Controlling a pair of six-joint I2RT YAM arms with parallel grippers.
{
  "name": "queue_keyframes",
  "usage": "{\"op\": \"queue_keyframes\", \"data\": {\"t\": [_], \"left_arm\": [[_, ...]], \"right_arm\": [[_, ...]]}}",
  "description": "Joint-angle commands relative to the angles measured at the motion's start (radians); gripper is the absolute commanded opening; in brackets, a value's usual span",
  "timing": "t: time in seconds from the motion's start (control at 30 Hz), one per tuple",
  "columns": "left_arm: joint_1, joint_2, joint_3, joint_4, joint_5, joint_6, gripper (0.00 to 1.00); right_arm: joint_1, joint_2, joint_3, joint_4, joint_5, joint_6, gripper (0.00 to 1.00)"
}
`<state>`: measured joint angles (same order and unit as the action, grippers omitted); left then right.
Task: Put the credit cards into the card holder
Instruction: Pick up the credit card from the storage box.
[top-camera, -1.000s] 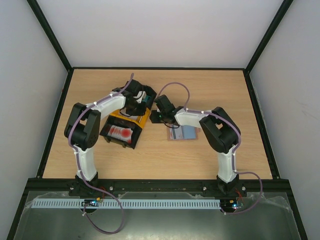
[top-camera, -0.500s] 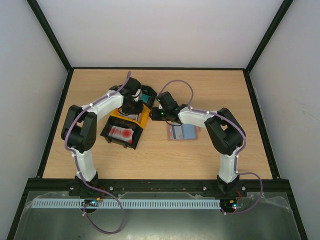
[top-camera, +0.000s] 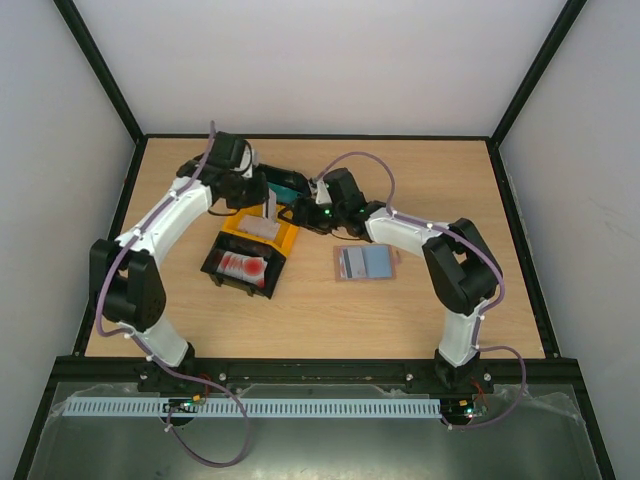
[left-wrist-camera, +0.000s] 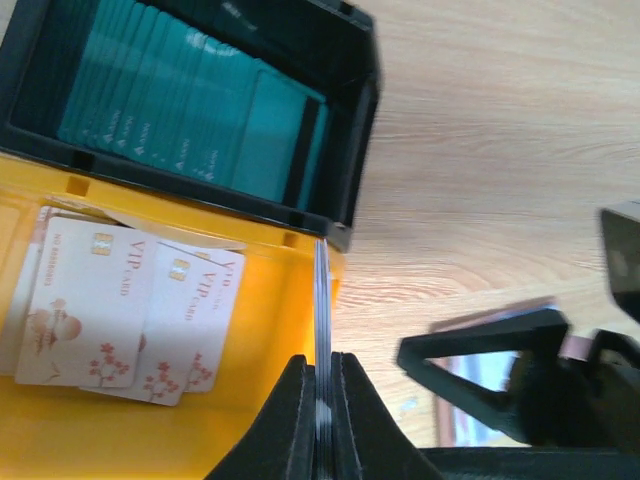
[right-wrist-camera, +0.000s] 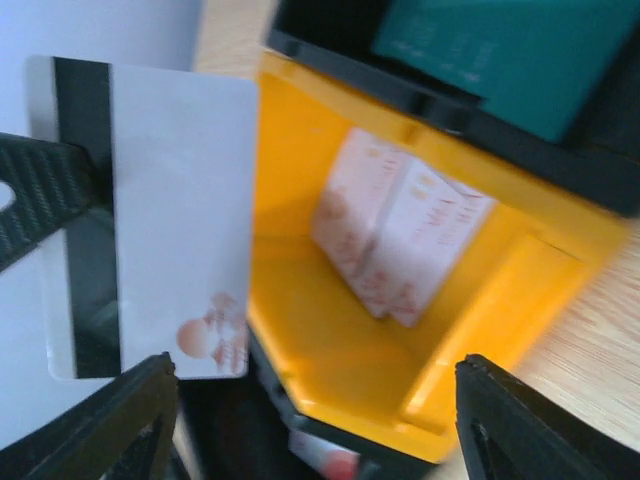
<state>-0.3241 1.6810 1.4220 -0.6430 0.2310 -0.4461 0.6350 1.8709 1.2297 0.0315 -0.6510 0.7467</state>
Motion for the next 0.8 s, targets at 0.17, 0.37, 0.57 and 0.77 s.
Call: {"op": "queue_keyframes", "data": {"t": [0.17,0.37,0.57,0.77], "left_arm": [[0.127,-0.115,-0.071,0.065,0.420,-0.102,0.02],[0.186,-0.170,-0.166,0.157,0.579,-0.141,0.03],[0.217,-0.195,-0.211,0.261,0.669,-0.214,0.02],[0.219,-0.245,-0.272,0.407,0.667,-0.340,0.03]], "right_arm": [[0.009,0.041,0.046,0.338,-0.167,0.328,0.83],[0.015,0.057,0.013,0.514,-0.209,0.475,0.58],[0.012,0.027,-0.019,0.651,-0.293,0.561,0.48],[0.015,0.025,0.006,0.602,-0.335,0.526,0.47]]}}
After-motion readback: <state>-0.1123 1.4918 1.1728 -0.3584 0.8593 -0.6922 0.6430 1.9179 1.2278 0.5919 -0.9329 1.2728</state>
